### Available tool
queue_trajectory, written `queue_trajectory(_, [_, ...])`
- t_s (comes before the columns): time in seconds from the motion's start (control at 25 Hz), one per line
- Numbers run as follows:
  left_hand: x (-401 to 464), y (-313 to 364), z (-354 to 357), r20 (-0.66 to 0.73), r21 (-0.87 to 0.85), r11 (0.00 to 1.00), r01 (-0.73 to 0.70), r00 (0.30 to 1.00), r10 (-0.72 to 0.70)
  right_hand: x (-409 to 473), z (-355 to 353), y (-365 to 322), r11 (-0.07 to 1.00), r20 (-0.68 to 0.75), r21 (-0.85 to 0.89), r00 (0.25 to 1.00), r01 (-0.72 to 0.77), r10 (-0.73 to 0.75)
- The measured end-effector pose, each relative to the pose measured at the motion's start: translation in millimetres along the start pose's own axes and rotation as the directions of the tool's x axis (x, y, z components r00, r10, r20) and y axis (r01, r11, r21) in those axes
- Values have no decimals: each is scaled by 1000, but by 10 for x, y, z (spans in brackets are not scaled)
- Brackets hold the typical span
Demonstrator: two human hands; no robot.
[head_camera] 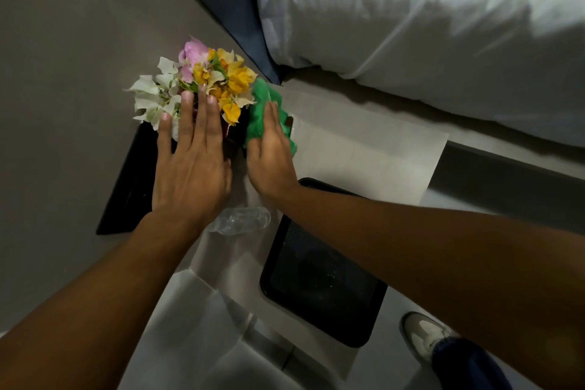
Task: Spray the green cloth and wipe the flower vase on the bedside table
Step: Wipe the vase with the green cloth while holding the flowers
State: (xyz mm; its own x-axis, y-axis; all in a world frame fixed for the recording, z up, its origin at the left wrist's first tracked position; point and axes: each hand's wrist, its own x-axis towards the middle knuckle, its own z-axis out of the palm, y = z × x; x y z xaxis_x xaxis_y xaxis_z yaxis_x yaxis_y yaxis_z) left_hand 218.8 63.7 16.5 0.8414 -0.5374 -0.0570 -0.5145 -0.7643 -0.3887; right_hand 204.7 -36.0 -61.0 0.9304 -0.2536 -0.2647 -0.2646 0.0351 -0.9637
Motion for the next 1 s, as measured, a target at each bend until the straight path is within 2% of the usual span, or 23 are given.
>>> queue_trajectory(0.12, [-1,7,12,9,-6,1000,12,1000,-12,51,-14,100,996,9,-60,998,66,-66])
queue_trajectory(0.28, [7,21,5,24,-16,999,28,999,-27,-22,-41,348,985,101,-151,990,-80,96])
queue_trajectory(0.36, [6,17,2,19,-15,999,30,999,-30,27,-81,279,986,111,-130,986,-106,121])
queue_trajectory(0.52, [-1,2,-10,10,-19,1000,20,1000,-20,85,-62,7,995,10,-34,995,97,-96])
queue_trajectory(0.6, [-1,30,5,14,-20,999,30,999,-29,43,-37,109,990,9,-59,992,126,-126])
queue_trajectory(0.72, [7,39,40,12,-40,998,44,999,-43,-51,-117,375,979,178,-202,984,30,7])
queue_trajectory(0.8, [16,26,6,4,-67,997,27,1000,-27,-45,-213,419,958,241,-286,966,-24,96])
queue_trajectory(0.88, [0,14,-14,-3,-57,998,39,999,-39,26,-320,377,965,259,-260,960,-38,107])
queue_trajectory(1.0, [-14,51,-9,34,-39,997,67,997,-66,82,-501,299,985,170,-109,974,-133,150])
